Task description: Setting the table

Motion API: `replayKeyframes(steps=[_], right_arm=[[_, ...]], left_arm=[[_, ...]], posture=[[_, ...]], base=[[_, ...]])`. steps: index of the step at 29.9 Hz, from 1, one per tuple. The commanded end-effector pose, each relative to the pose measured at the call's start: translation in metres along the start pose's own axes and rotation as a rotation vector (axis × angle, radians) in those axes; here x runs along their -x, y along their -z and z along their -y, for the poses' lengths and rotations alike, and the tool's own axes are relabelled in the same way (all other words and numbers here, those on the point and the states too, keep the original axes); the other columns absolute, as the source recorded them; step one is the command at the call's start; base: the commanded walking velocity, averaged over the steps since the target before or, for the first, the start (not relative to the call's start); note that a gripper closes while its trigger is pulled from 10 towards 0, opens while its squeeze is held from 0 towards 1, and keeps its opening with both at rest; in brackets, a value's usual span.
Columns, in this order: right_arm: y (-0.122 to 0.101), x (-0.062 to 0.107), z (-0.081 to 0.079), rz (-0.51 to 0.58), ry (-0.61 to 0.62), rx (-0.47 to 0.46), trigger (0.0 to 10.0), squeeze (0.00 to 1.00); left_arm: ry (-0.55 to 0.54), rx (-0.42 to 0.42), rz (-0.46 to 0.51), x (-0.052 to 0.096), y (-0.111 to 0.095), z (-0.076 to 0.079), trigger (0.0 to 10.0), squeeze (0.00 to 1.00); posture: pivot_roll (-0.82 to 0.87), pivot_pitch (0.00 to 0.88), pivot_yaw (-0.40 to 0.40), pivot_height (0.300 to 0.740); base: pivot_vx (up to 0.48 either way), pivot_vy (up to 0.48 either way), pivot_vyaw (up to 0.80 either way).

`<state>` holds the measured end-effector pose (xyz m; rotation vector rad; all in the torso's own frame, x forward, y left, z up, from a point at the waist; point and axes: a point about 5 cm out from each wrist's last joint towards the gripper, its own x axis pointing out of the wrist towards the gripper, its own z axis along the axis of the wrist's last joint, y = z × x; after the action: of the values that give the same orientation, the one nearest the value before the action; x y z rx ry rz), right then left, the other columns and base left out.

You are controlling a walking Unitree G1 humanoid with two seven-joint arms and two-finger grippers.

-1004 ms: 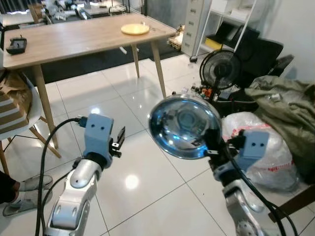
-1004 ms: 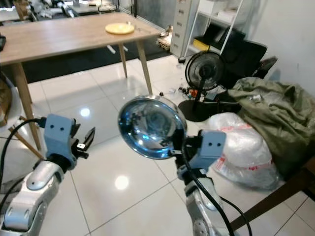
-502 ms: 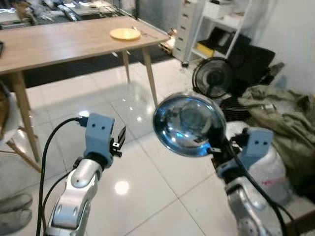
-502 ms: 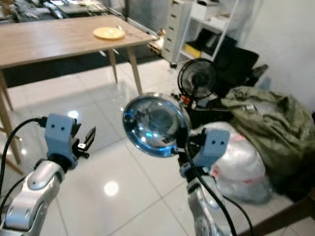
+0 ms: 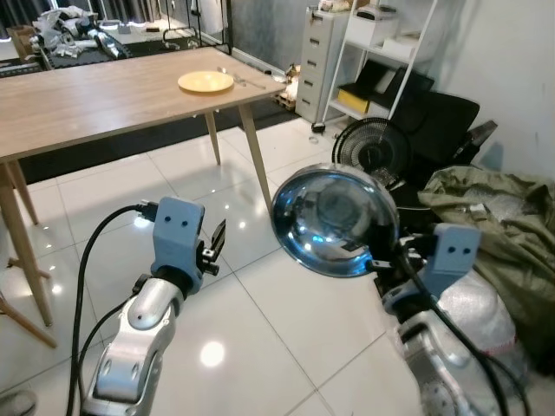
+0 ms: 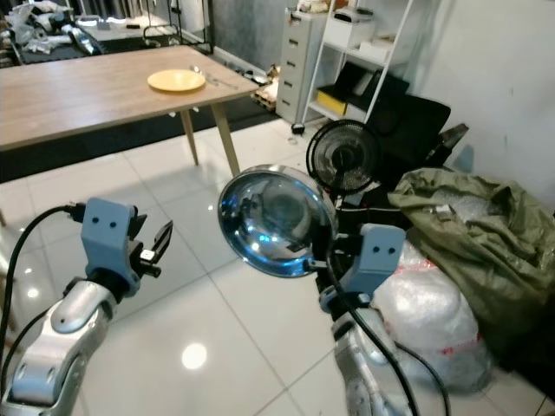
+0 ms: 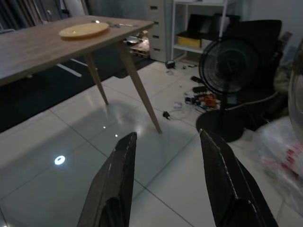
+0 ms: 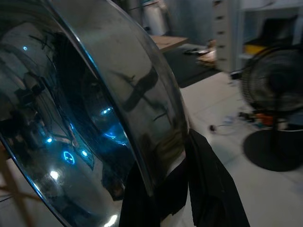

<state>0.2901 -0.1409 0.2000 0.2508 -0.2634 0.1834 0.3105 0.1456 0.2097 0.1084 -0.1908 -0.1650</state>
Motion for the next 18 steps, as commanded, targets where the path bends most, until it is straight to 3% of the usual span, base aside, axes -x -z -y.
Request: replayKeyframes(steps=[1, 12, 18], right_arm=[[-0.0042, 0.0007, 0.0036, 0.025, 0.011, 0.007, 10.0, 0.00], [-0.0026, 0.0019, 0.0025, 0.024, 0.010, 0.006, 10.0, 0.00], [-0.0016, 0.0025, 0.0021, 0.022, 0.011, 0.005, 10.0, 0.00]], left_arm=[[0.009, 0.004, -0.016, 0.0010, 0.0046, 0.0024, 10.0, 0.01], [-0.001, -0.012, -0.014, 0.0005, 0.0037, 0.0005, 10.0, 0.09], [0.001, -0.017, -0.017, 0.0003, 0.0041, 0.0005, 10.0, 0.08]], posture=[[0.08, 0.093, 0.068, 0.740], [0.09, 0.100, 0.070, 0.740], [0.09, 0.100, 0.070, 0.740]], base=[[0.469, 0.000, 0.00], [0.469, 0.000, 0.00], [0.452, 0.000, 0.00]])
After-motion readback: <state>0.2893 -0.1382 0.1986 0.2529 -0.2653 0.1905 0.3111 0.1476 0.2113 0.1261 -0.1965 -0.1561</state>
